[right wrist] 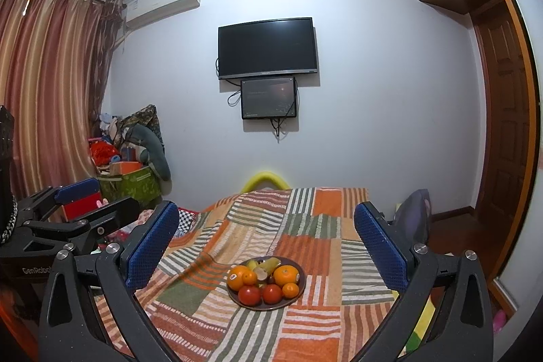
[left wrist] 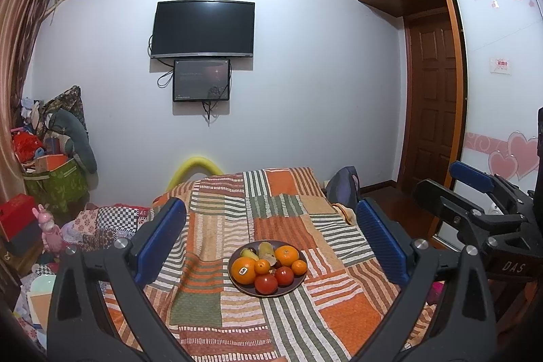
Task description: Organize fruits
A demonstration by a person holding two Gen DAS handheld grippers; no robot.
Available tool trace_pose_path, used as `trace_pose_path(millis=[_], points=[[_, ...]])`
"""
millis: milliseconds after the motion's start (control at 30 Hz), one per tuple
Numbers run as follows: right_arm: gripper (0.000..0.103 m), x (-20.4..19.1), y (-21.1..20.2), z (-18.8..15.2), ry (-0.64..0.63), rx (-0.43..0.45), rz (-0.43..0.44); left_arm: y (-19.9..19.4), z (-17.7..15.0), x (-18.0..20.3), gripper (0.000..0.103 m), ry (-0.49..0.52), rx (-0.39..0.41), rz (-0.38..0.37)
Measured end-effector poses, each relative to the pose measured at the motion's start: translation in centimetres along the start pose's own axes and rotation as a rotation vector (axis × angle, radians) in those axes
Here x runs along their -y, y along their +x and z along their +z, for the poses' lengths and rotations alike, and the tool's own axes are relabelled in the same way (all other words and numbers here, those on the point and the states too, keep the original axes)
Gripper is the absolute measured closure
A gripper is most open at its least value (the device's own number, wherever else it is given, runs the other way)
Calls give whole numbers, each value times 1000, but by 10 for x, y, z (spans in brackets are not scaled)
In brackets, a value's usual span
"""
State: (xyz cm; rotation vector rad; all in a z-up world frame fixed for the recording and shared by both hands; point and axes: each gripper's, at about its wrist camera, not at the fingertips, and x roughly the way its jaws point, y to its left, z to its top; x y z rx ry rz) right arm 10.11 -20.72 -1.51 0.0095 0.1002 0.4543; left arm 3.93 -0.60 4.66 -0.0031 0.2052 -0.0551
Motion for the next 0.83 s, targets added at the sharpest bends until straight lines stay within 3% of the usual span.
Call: trace_pose_path(millis=[833], points=[[0,-1,2,-2,-14,-8,-3,7,-5,-4,1,-16,-33,-28]])
